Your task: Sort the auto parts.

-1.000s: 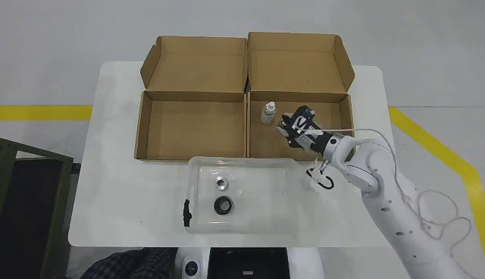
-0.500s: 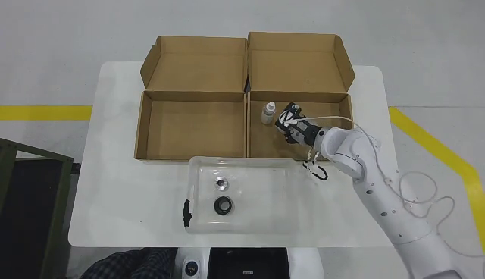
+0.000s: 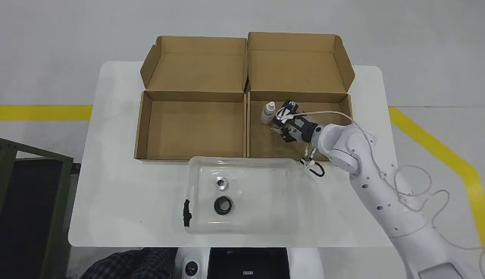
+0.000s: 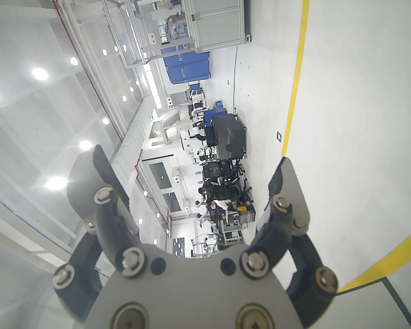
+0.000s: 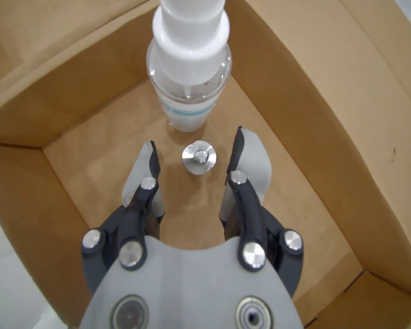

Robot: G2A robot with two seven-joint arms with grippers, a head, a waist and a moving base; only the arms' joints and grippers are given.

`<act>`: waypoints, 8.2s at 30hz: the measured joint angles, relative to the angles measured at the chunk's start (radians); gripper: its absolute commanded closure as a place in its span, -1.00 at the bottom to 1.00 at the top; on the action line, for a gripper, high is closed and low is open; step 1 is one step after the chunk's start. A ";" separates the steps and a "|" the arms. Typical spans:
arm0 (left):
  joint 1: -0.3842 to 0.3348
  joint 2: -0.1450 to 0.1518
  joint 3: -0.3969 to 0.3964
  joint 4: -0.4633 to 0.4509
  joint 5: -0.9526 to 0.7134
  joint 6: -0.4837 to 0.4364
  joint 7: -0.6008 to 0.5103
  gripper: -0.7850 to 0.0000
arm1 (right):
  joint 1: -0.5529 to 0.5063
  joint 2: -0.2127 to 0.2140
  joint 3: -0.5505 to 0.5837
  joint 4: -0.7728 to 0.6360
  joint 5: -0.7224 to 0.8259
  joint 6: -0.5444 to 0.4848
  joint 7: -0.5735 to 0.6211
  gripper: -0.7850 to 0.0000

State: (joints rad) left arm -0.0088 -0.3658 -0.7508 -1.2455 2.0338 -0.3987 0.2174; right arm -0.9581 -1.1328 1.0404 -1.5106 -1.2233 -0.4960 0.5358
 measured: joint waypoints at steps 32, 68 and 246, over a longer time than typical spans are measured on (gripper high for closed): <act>0.000 0.000 0.000 0.000 0.000 0.000 0.000 -1.00 | -0.358 0.054 0.113 -0.543 -0.090 -0.135 -0.146 -1.00; 0.000 0.000 0.000 0.000 0.000 0.000 0.000 -1.00 | -0.212 0.002 -0.181 -0.339 -0.231 -0.156 -0.163 0.04; 0.000 0.000 0.000 0.000 0.000 0.000 0.000 -1.00 | 0.306 -0.262 -0.414 0.295 0.006 0.219 -0.114 0.32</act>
State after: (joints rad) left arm -0.0088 -0.3658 -0.7508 -1.2455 2.0338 -0.3987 0.2174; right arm -0.6518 -1.3949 0.6264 -1.2154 -1.2175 -0.2766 0.4221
